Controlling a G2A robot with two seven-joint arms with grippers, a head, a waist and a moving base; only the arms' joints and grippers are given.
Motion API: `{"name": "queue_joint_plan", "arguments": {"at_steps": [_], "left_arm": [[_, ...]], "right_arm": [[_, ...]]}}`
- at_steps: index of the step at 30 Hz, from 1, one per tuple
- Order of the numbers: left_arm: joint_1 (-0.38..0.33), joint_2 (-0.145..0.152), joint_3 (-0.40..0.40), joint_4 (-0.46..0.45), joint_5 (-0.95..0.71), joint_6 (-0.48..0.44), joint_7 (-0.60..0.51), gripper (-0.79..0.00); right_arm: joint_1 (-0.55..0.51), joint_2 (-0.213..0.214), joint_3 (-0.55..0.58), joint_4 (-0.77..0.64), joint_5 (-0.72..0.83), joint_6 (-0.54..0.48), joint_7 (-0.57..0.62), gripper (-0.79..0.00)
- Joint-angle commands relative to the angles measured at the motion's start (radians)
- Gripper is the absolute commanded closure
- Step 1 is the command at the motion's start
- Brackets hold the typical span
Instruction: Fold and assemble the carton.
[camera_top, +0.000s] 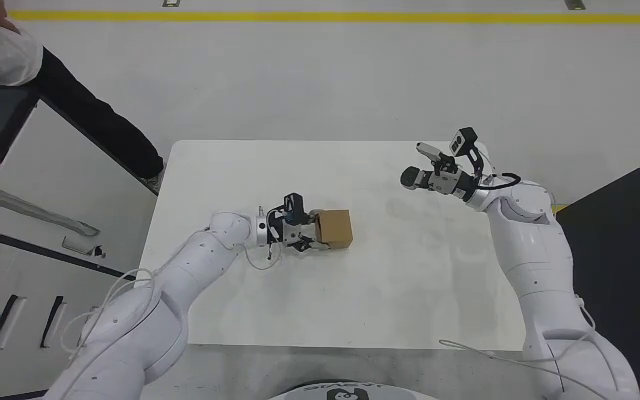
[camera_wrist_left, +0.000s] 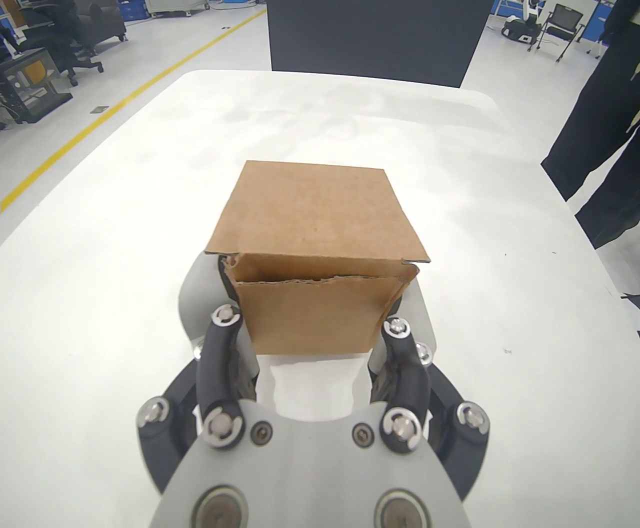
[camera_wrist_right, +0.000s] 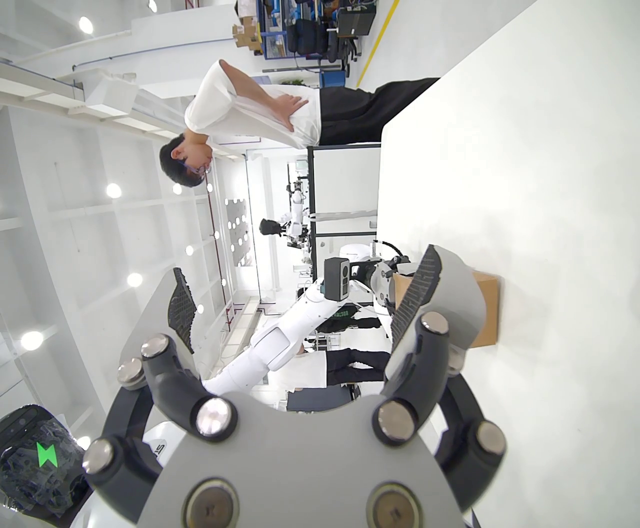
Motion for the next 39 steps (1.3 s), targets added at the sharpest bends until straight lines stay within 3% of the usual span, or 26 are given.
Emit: {"name": "queue_joint_plan", "arguments": {"at_steps": [1, 12, 20, 30, 39], "left_arm": [[-0.001, -0.004, 0.003, 0.014, 0.001, -0.003, 0.012, -0.785], [0.009, 0.001, 0.007, 0.04, -0.019, 0.025, 0.05, -0.785], [0.01, 0.044, -0.007, 0.05, -0.044, 0.057, 0.081, -0.785], [0.023, 0.147, -0.024, -0.039, -0.047, 0.088, 0.112, -0.785], [0.082, 0.298, -0.087, -0.275, -0.111, 0.091, 0.115, -0.785]], "right_arm": [[0.0, 0.0, 0.0, 0.0, 0.0, 0.0, 0.0, -0.785], [0.0, 0.0, 0.0, 0.0, 0.0, 0.0, 0.0, -0.785], [0.0, 0.0, 0.0, 0.0, 0.0, 0.0, 0.0, -0.785], [0.0, 0.0, 0.0, 0.0, 0.0, 0.0, 0.0, -0.785], [0.0, 0.0, 0.0, 0.0, 0.0, 0.0, 0.0, -0.785]]}}
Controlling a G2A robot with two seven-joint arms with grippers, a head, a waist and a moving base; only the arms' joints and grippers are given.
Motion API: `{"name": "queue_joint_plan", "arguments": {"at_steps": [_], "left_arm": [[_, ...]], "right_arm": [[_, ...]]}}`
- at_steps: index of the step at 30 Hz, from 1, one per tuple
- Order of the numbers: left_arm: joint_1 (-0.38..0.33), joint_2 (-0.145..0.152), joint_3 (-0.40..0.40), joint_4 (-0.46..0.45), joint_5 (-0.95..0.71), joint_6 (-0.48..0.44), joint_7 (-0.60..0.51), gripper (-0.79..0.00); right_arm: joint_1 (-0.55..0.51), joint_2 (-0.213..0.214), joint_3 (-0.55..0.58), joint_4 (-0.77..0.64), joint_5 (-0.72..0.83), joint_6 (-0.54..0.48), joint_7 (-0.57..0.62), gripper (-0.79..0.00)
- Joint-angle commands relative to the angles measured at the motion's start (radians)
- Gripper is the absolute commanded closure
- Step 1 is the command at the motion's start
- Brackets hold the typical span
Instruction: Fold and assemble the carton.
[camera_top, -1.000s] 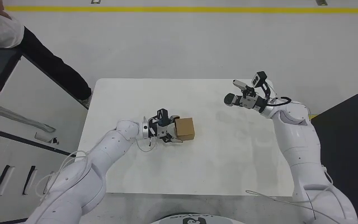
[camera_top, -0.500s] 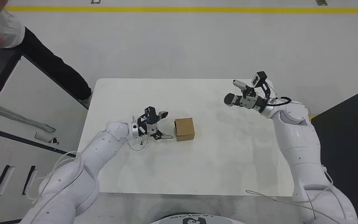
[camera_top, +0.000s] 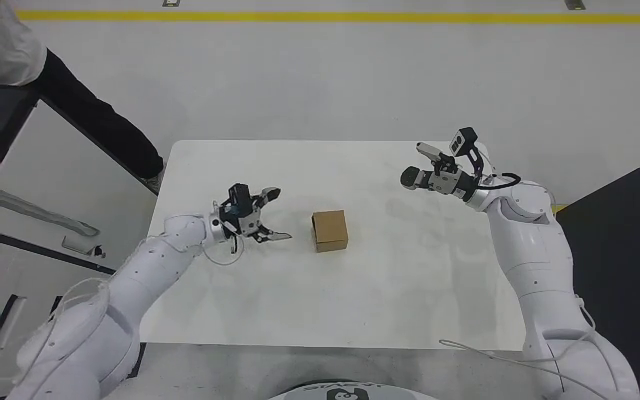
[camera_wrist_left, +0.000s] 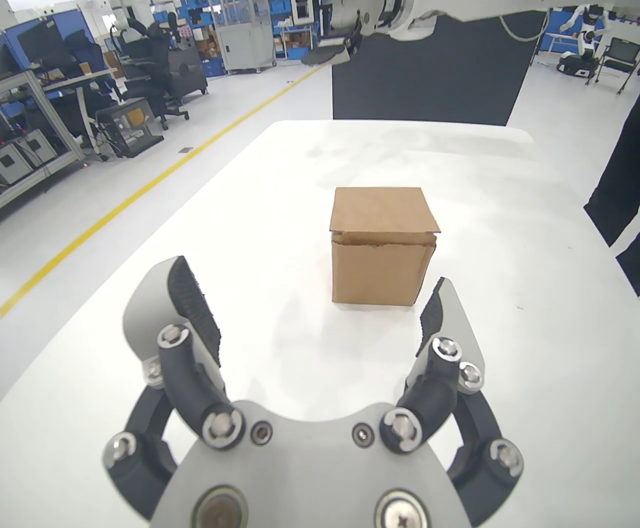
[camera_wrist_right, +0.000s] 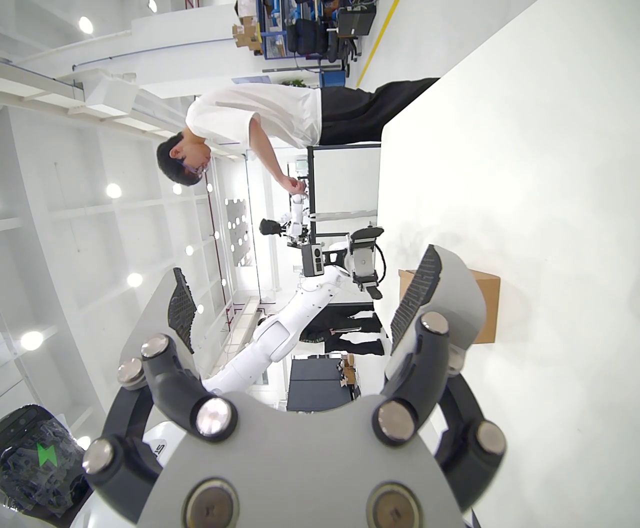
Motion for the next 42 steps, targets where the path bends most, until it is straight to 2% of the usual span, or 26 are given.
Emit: {"name": "queue_joint_plan", "arguments": {"at_steps": [1, 10, 15, 42], "left_arm": [[0.021, 0.042, -0.022, -0.068, -0.01, -0.002, -0.002, -0.785], [0.169, 0.219, -0.183, -0.355, -0.031, -0.037, -0.038, -0.785], [0.288, 0.291, -0.299, -0.491, -0.038, -0.052, -0.066, -0.785], [0.288, 0.291, -0.298, -0.491, -0.038, -0.052, -0.066, -0.784]], "right_arm": [[0.0, 0.0, 0.0, 0.0, 0.0, 0.0, 0.0, -0.785], [0.0, 0.0, 0.0, 0.0, 0.0, 0.0, 0.0, -0.785], [0.0, 0.0, 0.0, 0.0, 0.0, 0.0, 0.0, -0.785], [0.0, 0.0, 0.0, 0.0, 0.0, 0.0, 0.0, -0.784]]}}
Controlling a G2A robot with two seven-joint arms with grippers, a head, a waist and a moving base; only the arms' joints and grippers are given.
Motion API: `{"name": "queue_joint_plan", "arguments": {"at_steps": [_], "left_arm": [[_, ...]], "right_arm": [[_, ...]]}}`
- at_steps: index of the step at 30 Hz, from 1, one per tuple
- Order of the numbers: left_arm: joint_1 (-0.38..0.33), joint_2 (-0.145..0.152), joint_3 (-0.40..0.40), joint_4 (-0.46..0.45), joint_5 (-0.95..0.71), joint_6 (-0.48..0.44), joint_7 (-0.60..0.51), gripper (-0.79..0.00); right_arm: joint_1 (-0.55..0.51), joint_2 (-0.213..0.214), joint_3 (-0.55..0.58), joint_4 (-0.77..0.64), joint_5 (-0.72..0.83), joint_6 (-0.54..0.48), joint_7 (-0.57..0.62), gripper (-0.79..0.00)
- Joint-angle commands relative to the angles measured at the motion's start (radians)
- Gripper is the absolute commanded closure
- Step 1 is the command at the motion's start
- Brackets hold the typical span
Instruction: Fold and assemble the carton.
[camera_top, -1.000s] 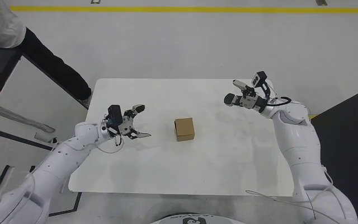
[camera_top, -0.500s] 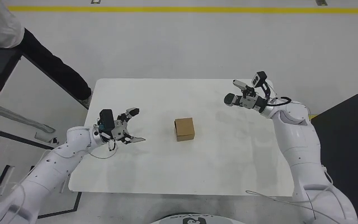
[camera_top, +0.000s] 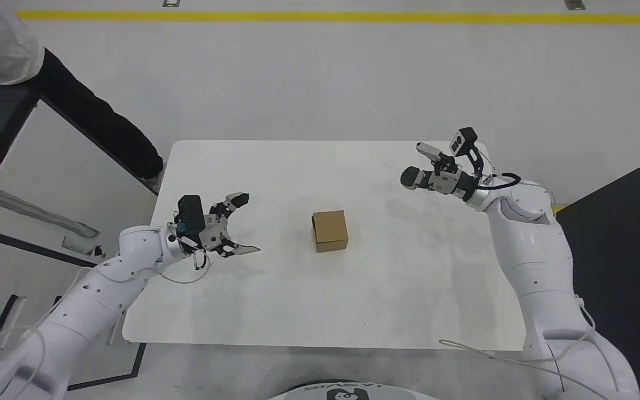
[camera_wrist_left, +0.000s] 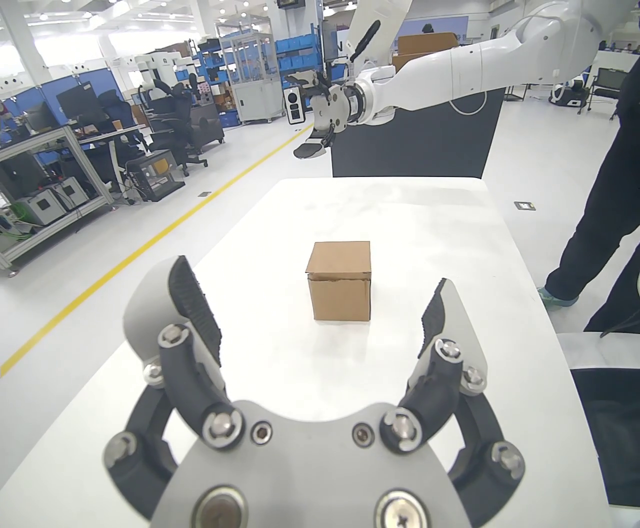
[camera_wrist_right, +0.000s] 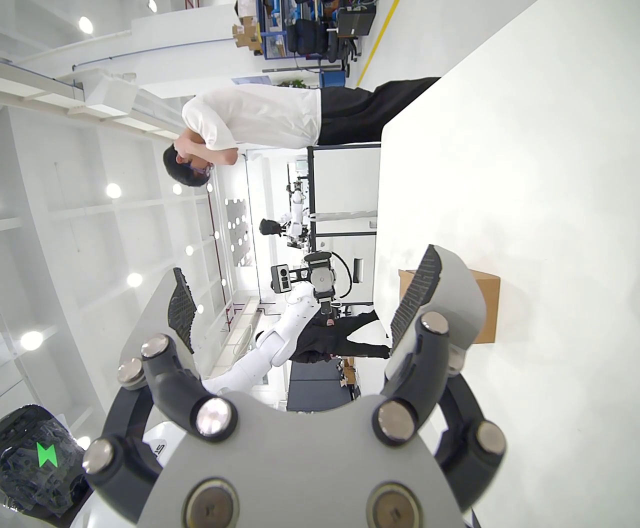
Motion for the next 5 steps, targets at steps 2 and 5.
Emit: {"name": "queue_joint_plan", "arguments": {"at_steps": [2, 5], "left_arm": [[0.0, 0.0, 0.0, 0.0, 0.0, 0.0, 0.0, -0.784], [0.0, 0.0, 0.0, 0.0, 0.0, 0.0, 0.0, -0.785]], "right_arm": [[0.0, 0.0, 0.0, 0.0, 0.0, 0.0, 0.0, -0.785], [0.0, 0.0, 0.0, 0.0, 0.0, 0.0, 0.0, -0.784]]}}
